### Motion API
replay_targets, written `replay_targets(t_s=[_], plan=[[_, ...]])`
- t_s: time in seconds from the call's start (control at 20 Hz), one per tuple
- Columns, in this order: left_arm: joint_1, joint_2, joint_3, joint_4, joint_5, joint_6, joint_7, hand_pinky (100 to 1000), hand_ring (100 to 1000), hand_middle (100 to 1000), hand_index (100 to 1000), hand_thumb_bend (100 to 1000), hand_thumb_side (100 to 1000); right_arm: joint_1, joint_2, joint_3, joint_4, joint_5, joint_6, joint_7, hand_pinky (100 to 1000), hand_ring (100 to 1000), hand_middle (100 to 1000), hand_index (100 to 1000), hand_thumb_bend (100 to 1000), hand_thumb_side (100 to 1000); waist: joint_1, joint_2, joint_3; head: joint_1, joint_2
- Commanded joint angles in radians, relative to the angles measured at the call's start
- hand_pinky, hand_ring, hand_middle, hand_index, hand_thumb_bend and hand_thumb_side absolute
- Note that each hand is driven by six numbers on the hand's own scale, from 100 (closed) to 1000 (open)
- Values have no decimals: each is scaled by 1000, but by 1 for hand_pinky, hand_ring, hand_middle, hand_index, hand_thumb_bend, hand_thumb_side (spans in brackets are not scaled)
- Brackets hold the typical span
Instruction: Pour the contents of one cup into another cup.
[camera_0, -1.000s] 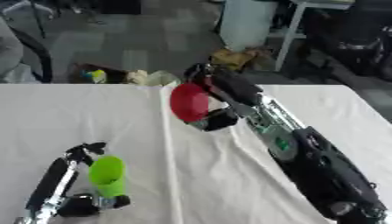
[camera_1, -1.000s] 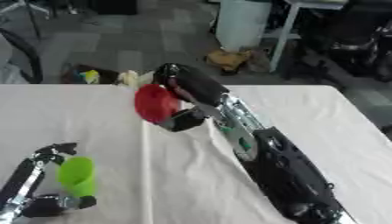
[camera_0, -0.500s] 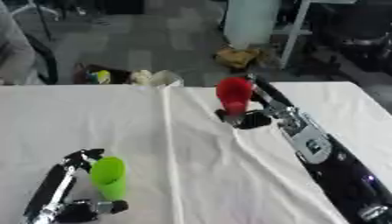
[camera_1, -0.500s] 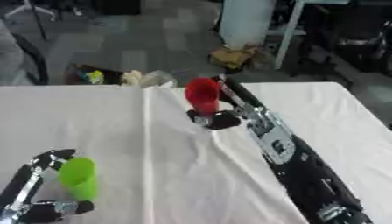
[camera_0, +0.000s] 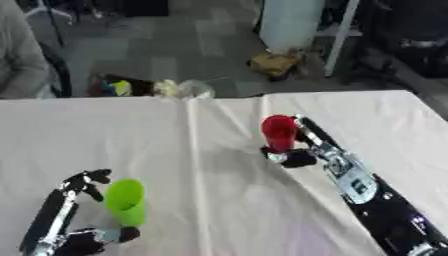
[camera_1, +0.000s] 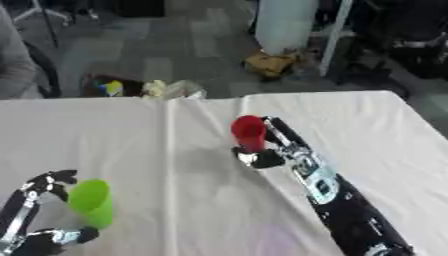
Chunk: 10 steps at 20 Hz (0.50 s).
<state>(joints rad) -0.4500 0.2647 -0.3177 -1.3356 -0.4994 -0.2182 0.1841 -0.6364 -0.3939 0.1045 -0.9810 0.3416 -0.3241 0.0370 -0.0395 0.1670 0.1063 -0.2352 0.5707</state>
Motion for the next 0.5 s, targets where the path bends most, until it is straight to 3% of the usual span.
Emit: replay_targets(t_s=[0.05,0.15,0.25,0.35,0.5], plan=[[-11,8,12,-15,6,2,7,745,514,649,830,1000,650,-15,-13,-9,10,-7,-6,-21,645,905,216,493,225,391,-1,-14,1,-2,5],[-12,9,13,-15,5,1,9,746,512,647,830,1000,652,-12,-14,-10,21,2,-7,-31,655,924,238,516,359,487,-4,-13,-1,0,4],[-12,9,15,-14,3,1,13,749,514,650,831,1000,653,-11,-13,-14,34,10,2,-48,661,935,249,525,555,585,-5,-13,-2,0,3],[-12,10,16,-13,1,2,18,753,518,657,832,1000,654,-11,-11,-15,50,20,16,-66,668,948,265,541,634,627,-4,-14,-2,1,3],[-10,11,20,-13,1,4,30,757,526,668,832,1000,653,-12,-13,-17,65,41,38,-91,683,964,283,562,658,630,-2,-15,-2,0,3]])
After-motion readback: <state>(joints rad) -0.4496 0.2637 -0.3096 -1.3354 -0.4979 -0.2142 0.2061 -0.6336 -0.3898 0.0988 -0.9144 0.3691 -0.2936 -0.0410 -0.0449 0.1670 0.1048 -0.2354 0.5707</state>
